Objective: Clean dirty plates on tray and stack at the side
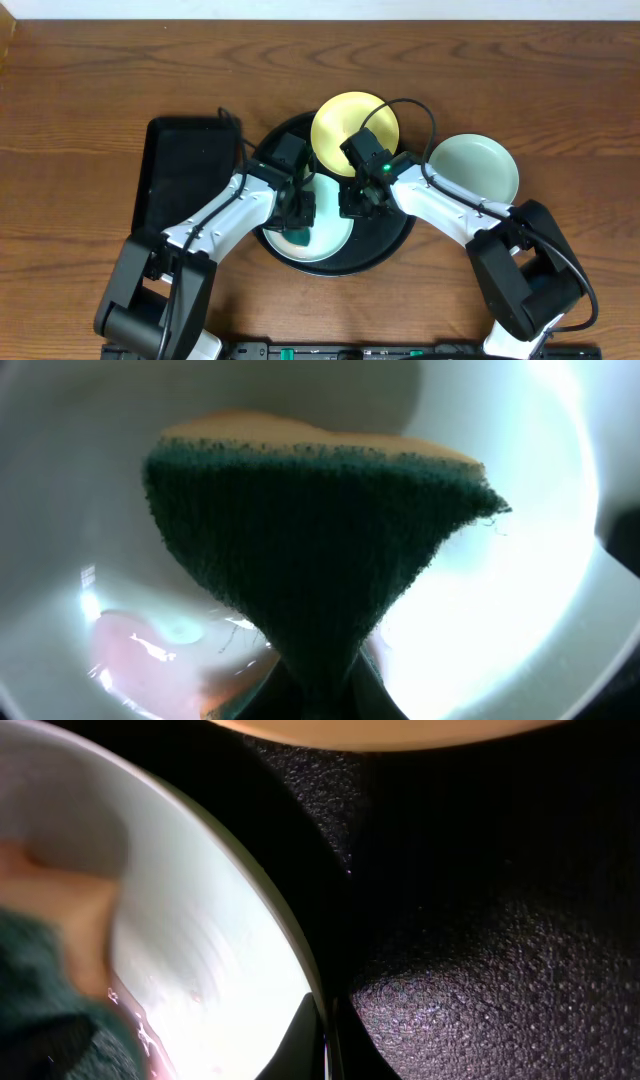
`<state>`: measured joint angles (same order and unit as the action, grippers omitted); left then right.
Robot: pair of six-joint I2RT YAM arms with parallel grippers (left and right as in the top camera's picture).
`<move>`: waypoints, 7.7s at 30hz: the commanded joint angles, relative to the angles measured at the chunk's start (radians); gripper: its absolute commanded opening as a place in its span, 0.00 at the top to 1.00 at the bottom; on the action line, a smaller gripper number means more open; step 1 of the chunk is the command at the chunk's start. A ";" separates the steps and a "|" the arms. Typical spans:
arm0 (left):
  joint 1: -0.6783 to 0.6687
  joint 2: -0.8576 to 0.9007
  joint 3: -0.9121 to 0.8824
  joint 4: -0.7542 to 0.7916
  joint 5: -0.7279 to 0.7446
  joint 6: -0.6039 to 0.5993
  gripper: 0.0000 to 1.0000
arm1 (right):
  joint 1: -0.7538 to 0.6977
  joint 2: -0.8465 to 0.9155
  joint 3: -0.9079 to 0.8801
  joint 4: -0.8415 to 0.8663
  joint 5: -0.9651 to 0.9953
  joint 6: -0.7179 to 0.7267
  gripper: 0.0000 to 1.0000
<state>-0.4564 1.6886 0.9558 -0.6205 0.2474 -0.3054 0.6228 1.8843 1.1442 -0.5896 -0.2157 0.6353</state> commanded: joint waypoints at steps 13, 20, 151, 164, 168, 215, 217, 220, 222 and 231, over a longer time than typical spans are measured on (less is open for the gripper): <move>0.041 0.008 -0.015 -0.064 -0.259 -0.325 0.92 | -0.014 0.018 0.014 0.003 -0.014 -0.004 0.99; 0.041 0.008 -0.015 -0.019 0.060 -0.066 0.92 | -0.015 0.018 0.014 0.003 -0.014 -0.005 0.99; 0.138 -0.026 0.381 -0.282 -0.339 -0.079 0.93 | -0.037 0.018 0.014 -0.009 -0.040 -0.008 0.99; 0.516 -0.025 0.438 -0.370 -0.334 0.011 0.93 | -0.034 0.021 0.014 0.003 -0.048 -0.032 0.93; 0.589 -0.025 0.438 -0.371 -0.334 0.021 0.93 | -0.032 0.031 0.014 0.008 -0.053 -0.039 0.98; 0.915 -0.025 0.438 -0.415 -0.232 -0.073 0.93 | 0.251 0.209 0.432 0.614 0.484 -0.758 0.99; 0.915 -0.025 0.438 -0.415 -0.232 -0.073 0.92 | 0.267 0.220 0.432 0.655 0.513 -0.785 0.99; 0.915 -0.025 0.438 -0.415 -0.232 -0.073 0.93 | 0.277 0.222 0.432 0.717 0.541 -0.802 0.99; 0.915 -0.025 0.438 -0.415 -0.232 -0.073 0.92 | 0.277 0.222 0.432 0.754 0.541 -0.803 0.99; 0.915 -0.025 0.438 -0.415 -0.232 -0.070 0.93 | 0.275 0.222 0.432 0.880 0.541 -0.942 0.99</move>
<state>0.4572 1.6848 1.3724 -1.0321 0.0200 -0.3668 0.9047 2.1201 1.5623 0.2752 0.3107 -0.2409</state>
